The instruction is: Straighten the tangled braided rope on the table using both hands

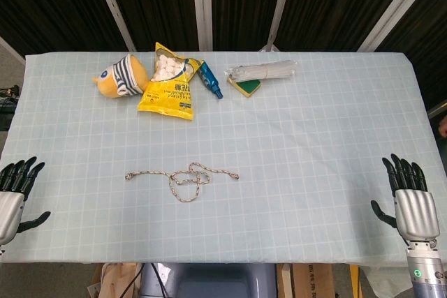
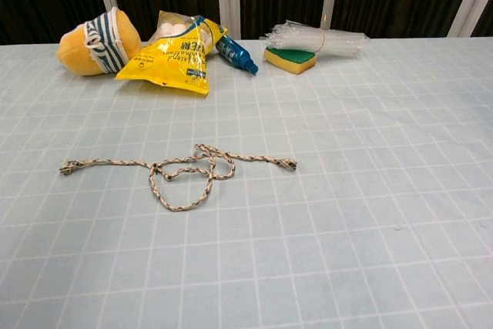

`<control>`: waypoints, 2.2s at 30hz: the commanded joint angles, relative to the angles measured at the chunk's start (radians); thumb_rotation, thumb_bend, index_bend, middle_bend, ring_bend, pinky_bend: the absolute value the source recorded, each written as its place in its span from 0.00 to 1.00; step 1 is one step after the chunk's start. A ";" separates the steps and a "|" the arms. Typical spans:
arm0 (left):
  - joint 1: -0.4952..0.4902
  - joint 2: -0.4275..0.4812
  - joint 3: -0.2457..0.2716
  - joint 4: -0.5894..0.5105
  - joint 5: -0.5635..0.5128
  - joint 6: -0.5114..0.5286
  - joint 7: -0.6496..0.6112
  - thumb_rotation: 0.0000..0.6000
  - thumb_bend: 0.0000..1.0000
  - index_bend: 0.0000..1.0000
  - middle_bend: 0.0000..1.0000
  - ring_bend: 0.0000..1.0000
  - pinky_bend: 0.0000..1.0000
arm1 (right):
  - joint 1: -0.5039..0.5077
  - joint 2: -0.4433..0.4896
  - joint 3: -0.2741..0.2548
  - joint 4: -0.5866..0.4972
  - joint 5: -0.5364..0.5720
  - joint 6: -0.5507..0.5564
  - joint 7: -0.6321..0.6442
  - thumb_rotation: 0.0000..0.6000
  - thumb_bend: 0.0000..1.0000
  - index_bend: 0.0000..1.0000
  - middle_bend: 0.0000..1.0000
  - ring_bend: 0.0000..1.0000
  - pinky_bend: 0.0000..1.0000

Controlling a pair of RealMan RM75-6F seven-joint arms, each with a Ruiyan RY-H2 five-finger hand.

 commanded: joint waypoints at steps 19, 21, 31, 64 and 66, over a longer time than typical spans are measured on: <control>0.004 0.004 0.000 -0.003 0.007 0.011 -0.003 1.00 0.05 0.00 0.00 0.00 0.00 | 0.044 -0.010 0.009 -0.089 -0.026 -0.050 0.070 1.00 0.29 0.06 0.00 0.00 0.00; 0.004 0.004 0.000 -0.003 0.007 0.013 -0.004 1.00 0.05 0.00 0.00 0.00 0.00 | 0.064 -0.013 0.018 -0.111 -0.016 -0.079 0.077 1.00 0.29 0.14 0.03 0.00 0.00; 0.002 0.001 -0.001 0.000 0.011 0.012 0.004 1.00 0.05 0.00 0.00 0.00 0.00 | 0.227 -0.147 0.116 -0.188 0.129 -0.255 -0.024 1.00 0.29 0.35 0.10 0.00 0.00; -0.015 0.017 -0.006 -0.006 -0.011 -0.025 -0.055 1.00 0.05 0.00 0.00 0.00 0.00 | 0.527 -0.675 0.199 0.113 0.466 -0.349 -0.323 1.00 0.30 0.51 0.16 0.00 0.00; -0.017 0.017 -0.007 -0.007 -0.013 -0.027 -0.058 1.00 0.05 0.00 0.00 0.00 0.00 | 0.532 -0.689 0.200 0.128 0.470 -0.349 -0.320 1.00 0.31 0.51 0.16 0.00 0.00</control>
